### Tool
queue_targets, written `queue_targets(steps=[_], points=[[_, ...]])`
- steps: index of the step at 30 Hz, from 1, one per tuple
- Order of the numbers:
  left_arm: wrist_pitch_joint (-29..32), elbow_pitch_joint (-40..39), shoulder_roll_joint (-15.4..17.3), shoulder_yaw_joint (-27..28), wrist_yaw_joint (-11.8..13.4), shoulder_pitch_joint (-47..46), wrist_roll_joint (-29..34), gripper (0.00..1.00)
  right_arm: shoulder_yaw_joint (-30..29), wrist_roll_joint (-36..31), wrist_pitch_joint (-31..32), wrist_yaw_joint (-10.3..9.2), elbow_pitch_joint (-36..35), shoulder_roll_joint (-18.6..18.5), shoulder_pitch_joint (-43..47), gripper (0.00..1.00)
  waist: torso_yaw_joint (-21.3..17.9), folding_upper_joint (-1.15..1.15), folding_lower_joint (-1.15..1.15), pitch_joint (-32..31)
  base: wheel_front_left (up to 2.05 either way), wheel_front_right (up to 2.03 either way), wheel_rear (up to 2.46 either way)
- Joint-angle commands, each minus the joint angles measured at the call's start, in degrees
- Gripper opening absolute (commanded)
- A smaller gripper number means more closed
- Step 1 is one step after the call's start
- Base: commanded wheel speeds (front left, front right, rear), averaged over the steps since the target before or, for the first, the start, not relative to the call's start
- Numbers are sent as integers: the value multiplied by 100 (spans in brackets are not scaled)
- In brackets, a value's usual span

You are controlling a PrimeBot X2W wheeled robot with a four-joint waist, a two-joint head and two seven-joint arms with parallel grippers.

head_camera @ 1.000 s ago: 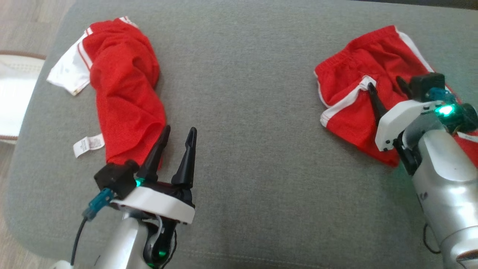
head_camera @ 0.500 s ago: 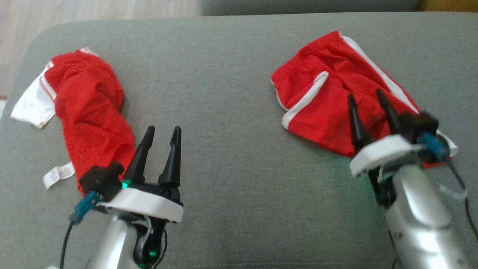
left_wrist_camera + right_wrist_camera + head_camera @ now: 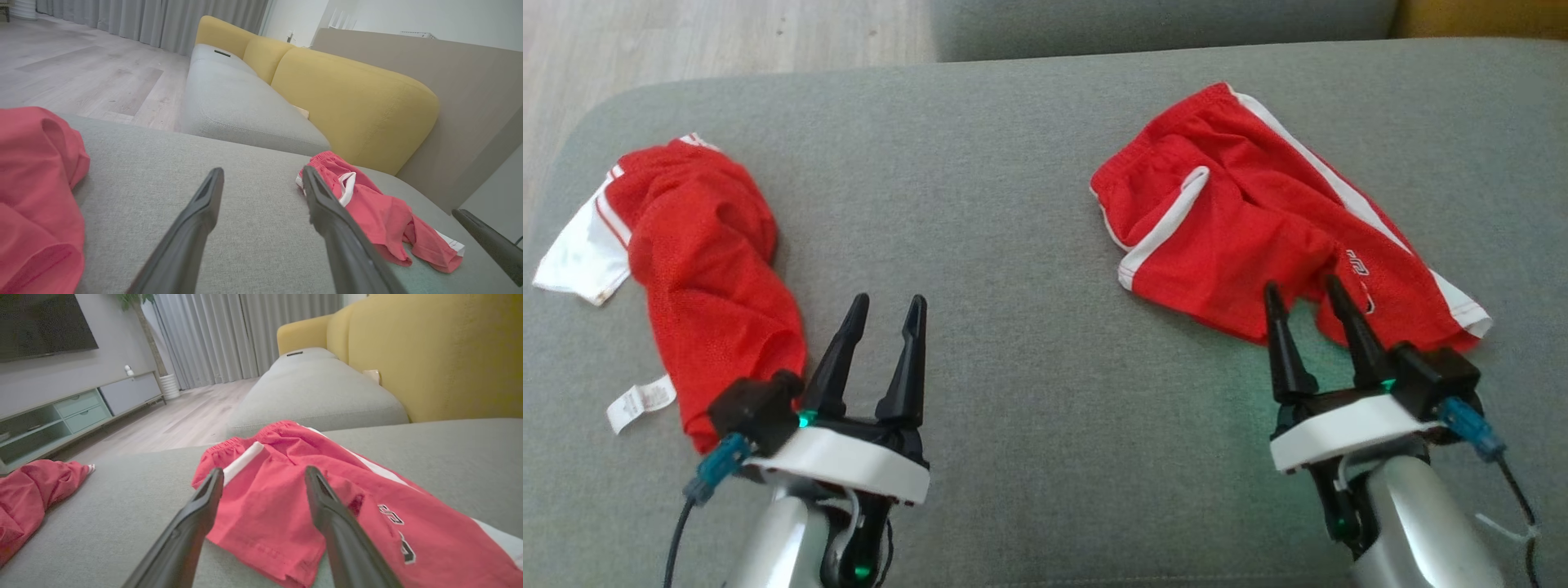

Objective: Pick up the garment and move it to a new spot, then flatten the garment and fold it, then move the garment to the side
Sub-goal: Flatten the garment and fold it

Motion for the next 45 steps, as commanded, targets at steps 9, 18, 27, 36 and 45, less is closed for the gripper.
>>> queue_targets(steps=[9,18,27,36,45], points=[[-29,-167,41,33,-11,-225,-39,100,771,-178,403,-5,39,48,-509,100,484,0,0,251,0,0,0],[-29,-133,41,-125,-20,-367,-129,100,733,-2,698,-5,1143,48,-1256,100,1065,0,0,536,0,0,0],[-29,-119,41,-133,-28,-434,-183,100,604,-119,752,-5,2188,49,-1776,100,1337,0,0,672,0,0,0],[-29,-139,41,-174,9,-467,-228,100,655,-54,641,-5,2880,49,-2108,24,1274,0,0,699,0,0,0],[-29,-124,41,-38,8,-420,-134,100,827,-139,362,-5,3188,49,-2158,0,883,0,0,550,0,0,0]])
